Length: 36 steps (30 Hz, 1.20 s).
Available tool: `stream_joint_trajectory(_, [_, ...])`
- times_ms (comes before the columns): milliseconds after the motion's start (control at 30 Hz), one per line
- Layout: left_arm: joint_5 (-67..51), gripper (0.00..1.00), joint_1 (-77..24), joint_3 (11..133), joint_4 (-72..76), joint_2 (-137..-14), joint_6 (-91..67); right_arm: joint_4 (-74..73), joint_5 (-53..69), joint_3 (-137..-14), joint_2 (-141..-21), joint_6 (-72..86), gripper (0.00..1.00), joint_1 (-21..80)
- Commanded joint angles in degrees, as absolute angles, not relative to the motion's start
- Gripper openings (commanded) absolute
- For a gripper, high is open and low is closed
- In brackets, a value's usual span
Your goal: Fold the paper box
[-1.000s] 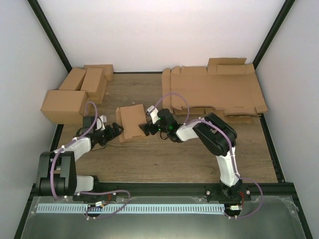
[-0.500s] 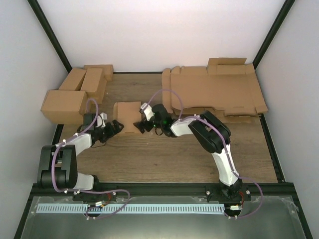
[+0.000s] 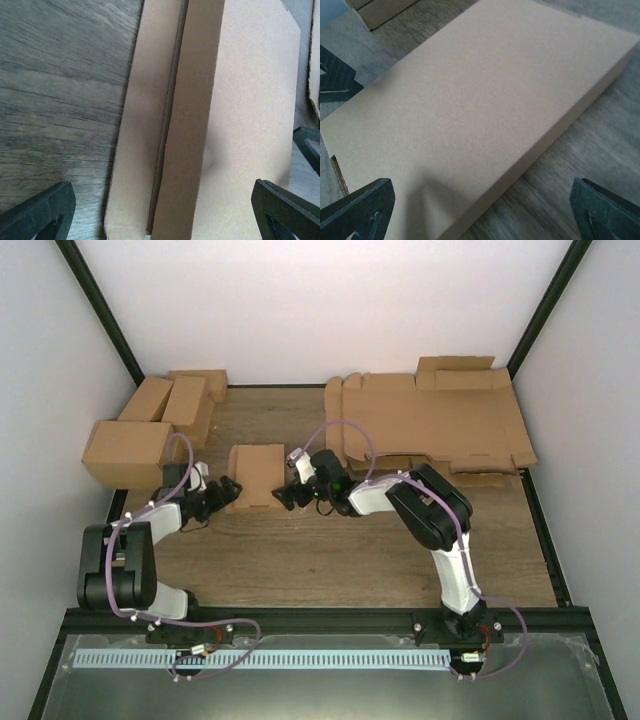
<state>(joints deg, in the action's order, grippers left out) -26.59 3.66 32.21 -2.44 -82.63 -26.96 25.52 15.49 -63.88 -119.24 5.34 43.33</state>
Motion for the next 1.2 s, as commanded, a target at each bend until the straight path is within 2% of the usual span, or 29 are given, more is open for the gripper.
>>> stream_joint_trajectory(0, [-24.96,0.98,4.03,32.92,-1.09,-83.78,-26.99,21.76,21.5,-66.55,-117.67,15.67,0.97,40.15])
stream_joint_trajectory(100, [-26.71,0.95,4.12,33.83,-0.32,-84.97,-27.85,20.34,29.46,-67.12,-117.69,22.72,0.92,38.04])
stream_joint_trajectory(267, [-28.98,0.92,4.13,34.95,0.81,-86.81,-29.19,14.7,34.21,-70.21,-118.68,27.33,0.83,37.97])
stream_joint_trajectory(433, [-30.39,0.92,4.18,35.85,1.12,-88.84,-29.73,10.88,36.17,-72.75,-120.27,29.25,0.69,37.87])
stream_joint_trajectory(633, [-29.33,0.92,4.8,36.08,0.56,-88.33,-29.64,9.46,39.46,-75.96,-123.88,31.72,0.62,37.84])
stream_joint_trajectory(833, [-28.31,0.91,6.64,35.47,-0.62,-86.32,-29.19,9.76,39.73,-75.71,-125.91,33.48,0.5,37.14])
stream_joint_trajectory(1000, [-28.43,0.84,7.1,35.07,-0.88,-86.53,-29.29,9.44,40.64,-75.3,-127.31,33.55,0.32,36.64])
stream_joint_trajectory(1067, [-28.92,0.81,7.26,34.94,-0.6,-87.09,-29.51,11.76,41.27,-72.53,-126.37,34.84,0.23,35.69])
stream_joint_trajectory(1167, [-30.26,0.77,7.44,34.64,0.66,-87.8,-29.88,15.97,44.11,-68.08,-125.08,37.09,0.15,33.56])
